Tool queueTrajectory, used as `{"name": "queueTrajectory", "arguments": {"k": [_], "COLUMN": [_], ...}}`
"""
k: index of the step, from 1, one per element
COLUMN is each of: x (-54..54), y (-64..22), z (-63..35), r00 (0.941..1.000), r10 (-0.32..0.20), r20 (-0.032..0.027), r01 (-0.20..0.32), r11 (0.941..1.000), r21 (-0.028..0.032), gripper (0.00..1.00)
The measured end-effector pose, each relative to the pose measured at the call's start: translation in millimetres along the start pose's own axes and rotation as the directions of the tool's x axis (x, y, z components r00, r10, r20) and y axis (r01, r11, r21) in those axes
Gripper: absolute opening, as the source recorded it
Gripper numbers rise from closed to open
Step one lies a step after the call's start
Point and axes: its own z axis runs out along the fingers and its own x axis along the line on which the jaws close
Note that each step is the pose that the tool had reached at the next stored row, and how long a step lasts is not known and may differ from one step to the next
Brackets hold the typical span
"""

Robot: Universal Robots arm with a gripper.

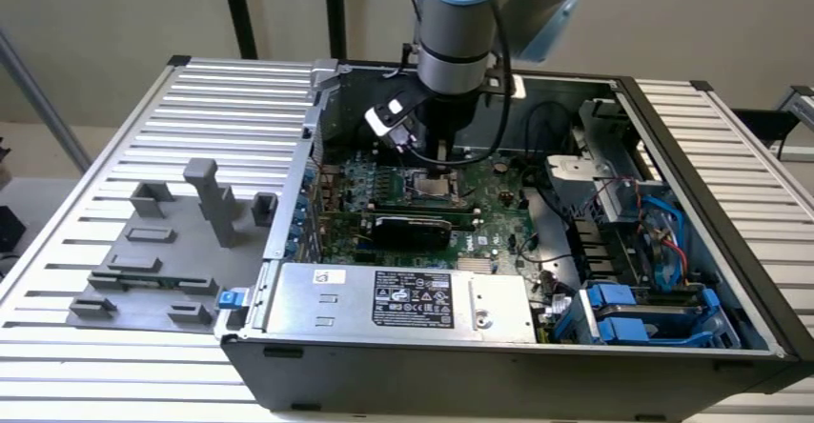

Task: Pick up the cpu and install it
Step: 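Close the cpu cover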

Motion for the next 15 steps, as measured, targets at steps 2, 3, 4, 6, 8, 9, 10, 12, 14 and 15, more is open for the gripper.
{"name": "queueTrajectory", "arguments": {"k": [2,3,4,6,8,9,10,12,14,15], "x": [0.8,1.4,1.9,3.1,4.2,4.8,5.4,6.3,7.2,7.6], "y": [8.9,13.6,18.3,27.3,36.4,40.9,45.4,54.4,63.7,68.3], "z": [-4.1,-7.0,-10.2,-17.2,-24.3,-27.7,-31.1,-36.2,-40.6,-42.6], "r00": [1.0,1.0,1.0,1.0,1.0,1.0,1.0,1.0,1.0,1.0], "r10": [0.0,0.0,0.0,0.001,0.001,0.001,0.001,0.002,0.002,0.003], "r20": [-0.0002,-0.0003,-0.0002,0.0,0.0,0.0,0.0,0.0003,0.0003,0.0004], "r01": [0.0,0.0,0.0,-0.001,-0.001,-0.001,-0.001,-0.002,-0.002,-0.003], "r11": [1.0,1.0,1.0,1.0,1.0,0.9999,0.9999,0.9999,0.9998,0.9998], "r21": [0.0018,0.0029,0.0042,0.0069,0.0096,0.011,0.0124,0.0157,0.019,0.0205], "gripper": [0.11,0.11,0.11,0.11,0.11,0.11,0.11,0.11,0.11,0.11]}}
